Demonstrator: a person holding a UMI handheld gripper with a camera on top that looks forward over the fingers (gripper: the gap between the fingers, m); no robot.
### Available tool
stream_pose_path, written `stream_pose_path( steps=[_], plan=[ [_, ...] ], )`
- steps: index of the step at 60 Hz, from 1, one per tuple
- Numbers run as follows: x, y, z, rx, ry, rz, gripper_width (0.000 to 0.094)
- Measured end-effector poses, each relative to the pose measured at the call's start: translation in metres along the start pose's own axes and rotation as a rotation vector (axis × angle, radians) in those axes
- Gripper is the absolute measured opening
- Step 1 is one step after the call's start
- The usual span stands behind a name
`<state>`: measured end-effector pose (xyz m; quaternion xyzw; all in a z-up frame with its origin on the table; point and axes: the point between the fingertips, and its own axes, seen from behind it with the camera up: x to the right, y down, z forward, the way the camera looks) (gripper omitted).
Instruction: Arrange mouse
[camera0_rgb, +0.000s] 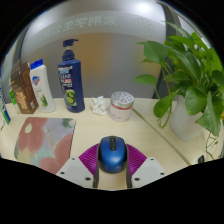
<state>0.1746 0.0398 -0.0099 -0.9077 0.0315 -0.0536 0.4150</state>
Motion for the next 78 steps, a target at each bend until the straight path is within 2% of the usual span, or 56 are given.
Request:
stream_pose_path(
  steps=[4, 11, 16, 20, 24, 31, 39, 49, 51, 55, 56, 59, 69, 78],
  plan=[
    [-0.006, -0.015, -0.011, 0.012, 0.001, -0.002, 0.0374],
    [-0.03, -0.072, -0.041, 0.129, -0.03, 0.005, 0.0373],
    [-0.07, -0.111, -0.068, 0.197, -0.094, 0.019, 0.0373],
    [-0.112, -0.121, -0.077, 0.215, -0.164, 0.028, 0.0372],
    [-0.152, -0.113, -0.075, 0.185, -0.214, 0.023, 0.0371],
    [-0.208, -0.069, -0.051, 0.086, -0.27, 0.008, 0.0369],
    [-0.23, -0.03, -0.022, 0.015, -0.251, -0.021, 0.0376],
    [-0.236, -0.015, -0.014, -0.024, -0.241, -0.027, 0.0533],
    [-0.233, -0.015, -0.019, -0.024, -0.227, -0.03, 0.0618],
    [-0.231, -0.019, -0.036, -0.012, -0.213, -0.042, 0.0853],
    [-0.23, -0.021, -0.042, -0.007, -0.208, -0.047, 0.0867],
    [-0.228, -0.024, -0.062, 0.003, -0.192, -0.061, 0.084],
    [-0.226, -0.029, -0.158, 0.05, -0.146, -0.063, 0.0855],
    [-0.228, -0.014, -0.249, 0.078, -0.1, -0.058, 0.0859]
  ],
)
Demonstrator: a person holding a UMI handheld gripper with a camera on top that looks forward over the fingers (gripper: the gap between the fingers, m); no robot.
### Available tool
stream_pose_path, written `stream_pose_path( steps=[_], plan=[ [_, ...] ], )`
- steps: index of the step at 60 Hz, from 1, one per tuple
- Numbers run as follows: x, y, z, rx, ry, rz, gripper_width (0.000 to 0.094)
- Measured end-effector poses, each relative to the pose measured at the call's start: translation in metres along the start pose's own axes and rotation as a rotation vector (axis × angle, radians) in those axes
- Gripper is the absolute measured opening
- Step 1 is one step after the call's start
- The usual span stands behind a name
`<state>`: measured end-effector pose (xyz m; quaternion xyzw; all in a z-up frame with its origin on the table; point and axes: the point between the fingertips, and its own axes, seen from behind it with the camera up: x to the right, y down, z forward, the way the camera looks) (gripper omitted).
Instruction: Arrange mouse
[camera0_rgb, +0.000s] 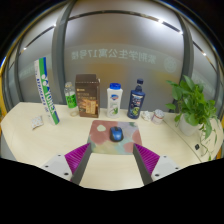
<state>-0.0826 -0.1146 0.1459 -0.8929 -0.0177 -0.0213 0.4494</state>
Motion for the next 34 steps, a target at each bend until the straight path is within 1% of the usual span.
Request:
stream_pose_path(
  steps=[8, 14, 22, 34],
  plan=[
    [-0.012, 0.017, -0.064, 0.011, 0.031, -0.001, 0.0857],
    [-0.022, 0.031, -0.096, 0.012, 0.039, -0.004, 0.0854],
    [-0.033, 0.045, -0.119, 0.009, 0.03, -0.01, 0.0855],
    [-0.037, 0.045, -0.134, 0.022, 0.047, -0.012, 0.0856]
  ],
)
